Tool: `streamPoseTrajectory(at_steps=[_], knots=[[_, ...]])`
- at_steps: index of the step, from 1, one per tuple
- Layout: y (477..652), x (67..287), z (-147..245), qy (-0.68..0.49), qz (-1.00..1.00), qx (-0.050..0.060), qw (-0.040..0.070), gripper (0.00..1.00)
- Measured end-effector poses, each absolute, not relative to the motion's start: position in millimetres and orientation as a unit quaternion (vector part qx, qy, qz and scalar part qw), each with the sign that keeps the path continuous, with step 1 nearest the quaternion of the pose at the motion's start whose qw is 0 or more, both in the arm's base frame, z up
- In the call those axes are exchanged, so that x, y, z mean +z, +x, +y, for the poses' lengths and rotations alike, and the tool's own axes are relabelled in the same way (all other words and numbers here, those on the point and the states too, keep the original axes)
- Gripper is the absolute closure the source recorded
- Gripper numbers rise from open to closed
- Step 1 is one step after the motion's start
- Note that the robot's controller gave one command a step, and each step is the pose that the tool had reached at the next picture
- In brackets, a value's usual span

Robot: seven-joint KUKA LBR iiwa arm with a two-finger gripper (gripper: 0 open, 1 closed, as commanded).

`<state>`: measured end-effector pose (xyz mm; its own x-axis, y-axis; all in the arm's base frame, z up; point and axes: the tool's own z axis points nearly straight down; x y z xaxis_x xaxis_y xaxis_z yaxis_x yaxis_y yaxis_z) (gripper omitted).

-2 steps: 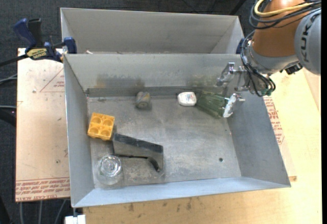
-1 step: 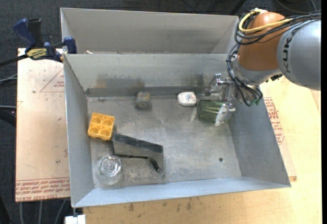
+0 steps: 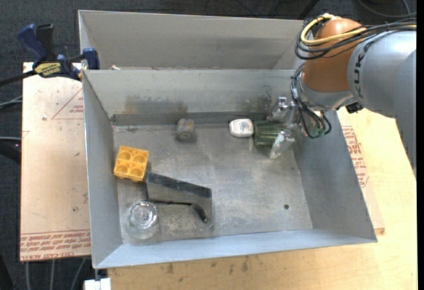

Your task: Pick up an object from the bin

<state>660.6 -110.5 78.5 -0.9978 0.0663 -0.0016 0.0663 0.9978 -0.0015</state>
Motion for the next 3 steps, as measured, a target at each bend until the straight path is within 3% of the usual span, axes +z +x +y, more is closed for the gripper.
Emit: streamPoseTrajectory(at_steps=[1,2,3], knots=[[660.8,78.6,-110.4,0.033,0.999,-0.001,0.001,1.0],[651.8,107.8,-92.9,0.015,1.0,0.0,-0.003,1.0],[648.3,134.0,-57.7,-0.071,0.997,-0.001,0.006,1.0]])
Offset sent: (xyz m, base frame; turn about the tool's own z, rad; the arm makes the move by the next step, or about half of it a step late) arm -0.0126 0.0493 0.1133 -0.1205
